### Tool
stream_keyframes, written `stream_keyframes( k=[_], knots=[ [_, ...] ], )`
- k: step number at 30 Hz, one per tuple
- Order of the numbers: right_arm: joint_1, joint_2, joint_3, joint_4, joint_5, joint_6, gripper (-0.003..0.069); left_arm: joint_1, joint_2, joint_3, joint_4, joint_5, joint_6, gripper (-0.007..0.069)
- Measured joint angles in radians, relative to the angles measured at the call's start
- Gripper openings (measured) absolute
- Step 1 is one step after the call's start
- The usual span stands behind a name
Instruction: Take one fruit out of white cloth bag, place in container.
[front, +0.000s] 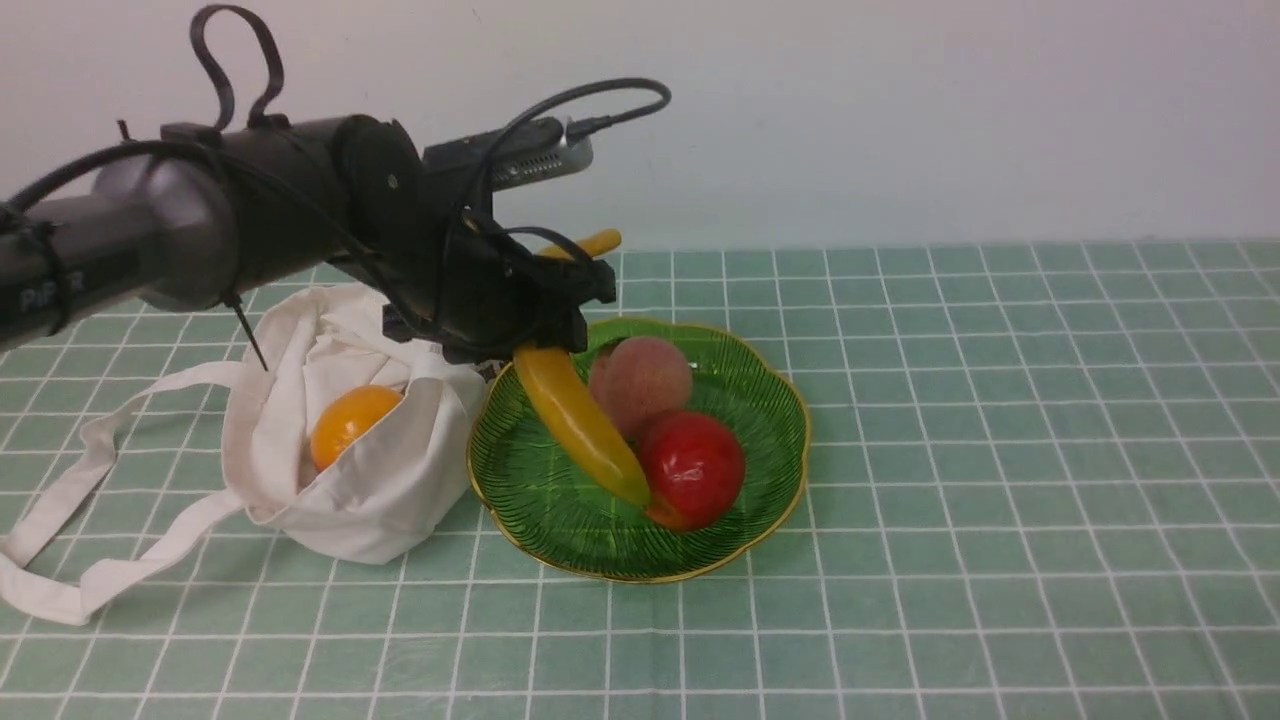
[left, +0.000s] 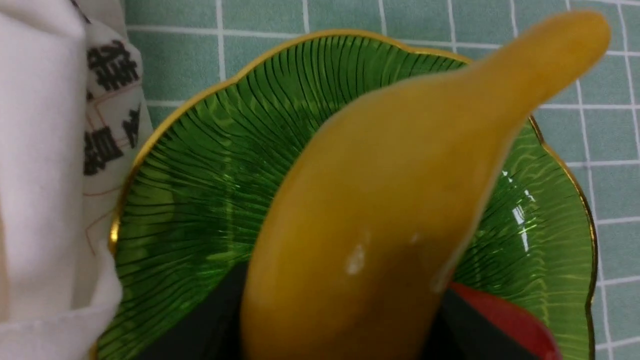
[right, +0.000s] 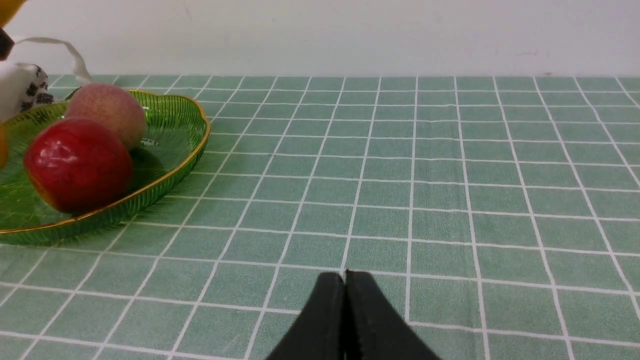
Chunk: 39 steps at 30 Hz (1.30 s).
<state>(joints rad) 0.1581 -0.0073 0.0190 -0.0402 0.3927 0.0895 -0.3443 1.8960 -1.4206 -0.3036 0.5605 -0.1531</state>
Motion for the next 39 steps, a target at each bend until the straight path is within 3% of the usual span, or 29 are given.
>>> stream_keyframes(
  k=[9, 15, 19, 28, 32, 39],
  knots=[
    [0.000, 0.000, 0.000, 0.000, 0.000, 0.000, -0.0015, -0.023, 0.001, 0.000, -0.092, -0.014, 0.116, 0.0664],
    [0.000, 0.000, 0.000, 0.000, 0.000, 0.000, -0.0015, -0.023, -0.040, -0.022, -0.086, 0.030, 0.153, 0.0676],
    [0.000, 0.000, 0.000, 0.000, 0.000, 0.000, -0.0015, -0.016, -0.135, -0.100, -0.035, 0.151, 0.153, 0.0573],
    [0.000, 0.000, 0.000, 0.000, 0.000, 0.000, -0.0015, 0.001, -0.413, -0.238, 0.212, 0.574, 0.153, 0.0061],
    [0.000, 0.000, 0.000, 0.000, 0.000, 0.000, -0.0015, 0.001, -0.512, -0.239, 0.325, 0.680, 0.144, 0.0000],
    [0.000, 0.000, 0.000, 0.000, 0.000, 0.000, -0.0015, 0.001, -0.667, -0.163, 0.376, 0.694, 0.111, -0.0008]
  ],
)
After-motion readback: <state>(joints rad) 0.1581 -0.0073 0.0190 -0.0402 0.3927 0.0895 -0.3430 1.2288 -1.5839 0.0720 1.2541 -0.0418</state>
